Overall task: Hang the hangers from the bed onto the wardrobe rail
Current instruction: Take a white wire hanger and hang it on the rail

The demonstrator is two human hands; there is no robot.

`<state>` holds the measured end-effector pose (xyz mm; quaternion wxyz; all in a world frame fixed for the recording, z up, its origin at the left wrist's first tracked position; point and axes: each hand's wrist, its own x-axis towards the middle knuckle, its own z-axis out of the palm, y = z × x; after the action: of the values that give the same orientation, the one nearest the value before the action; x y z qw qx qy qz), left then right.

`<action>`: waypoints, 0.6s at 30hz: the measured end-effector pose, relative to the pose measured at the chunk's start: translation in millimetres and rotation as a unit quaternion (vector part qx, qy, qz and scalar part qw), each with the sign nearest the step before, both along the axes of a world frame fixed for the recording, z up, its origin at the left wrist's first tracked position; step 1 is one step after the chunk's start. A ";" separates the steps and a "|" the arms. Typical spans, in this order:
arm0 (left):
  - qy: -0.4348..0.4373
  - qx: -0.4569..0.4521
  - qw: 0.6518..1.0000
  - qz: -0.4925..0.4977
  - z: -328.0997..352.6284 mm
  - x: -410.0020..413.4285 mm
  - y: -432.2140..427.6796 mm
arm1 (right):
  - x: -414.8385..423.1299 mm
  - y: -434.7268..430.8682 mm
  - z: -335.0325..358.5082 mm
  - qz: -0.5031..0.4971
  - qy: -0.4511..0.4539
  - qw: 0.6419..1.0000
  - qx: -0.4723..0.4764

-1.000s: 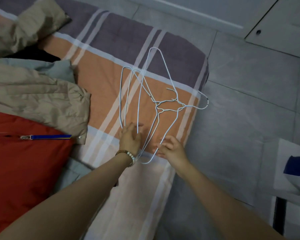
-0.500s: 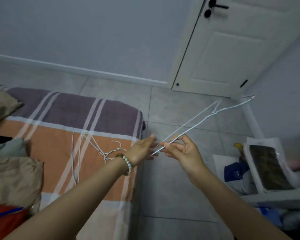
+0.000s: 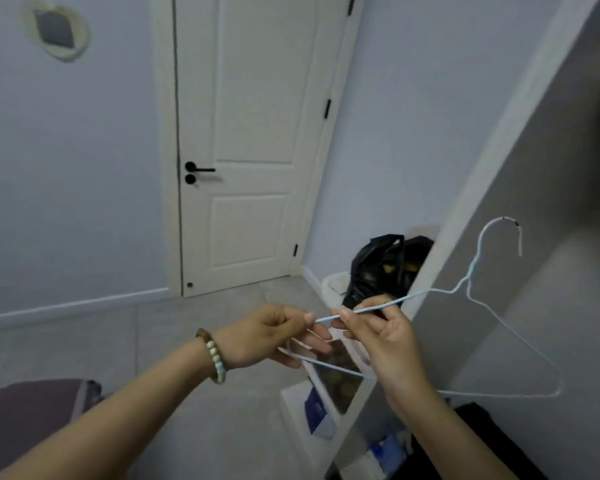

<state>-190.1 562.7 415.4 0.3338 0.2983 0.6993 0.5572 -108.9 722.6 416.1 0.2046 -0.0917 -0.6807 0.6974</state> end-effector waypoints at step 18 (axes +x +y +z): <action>0.031 0.118 0.982 -0.147 208.3 108.3 313.1 | 137.6 268.7 193.8 -0.195 0.178 0.964 0.038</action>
<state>-81.8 875.9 623.8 0.3526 0.4521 0.5876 0.5709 28.7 991.3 609.9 0.4579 -0.0892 -0.6285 0.6224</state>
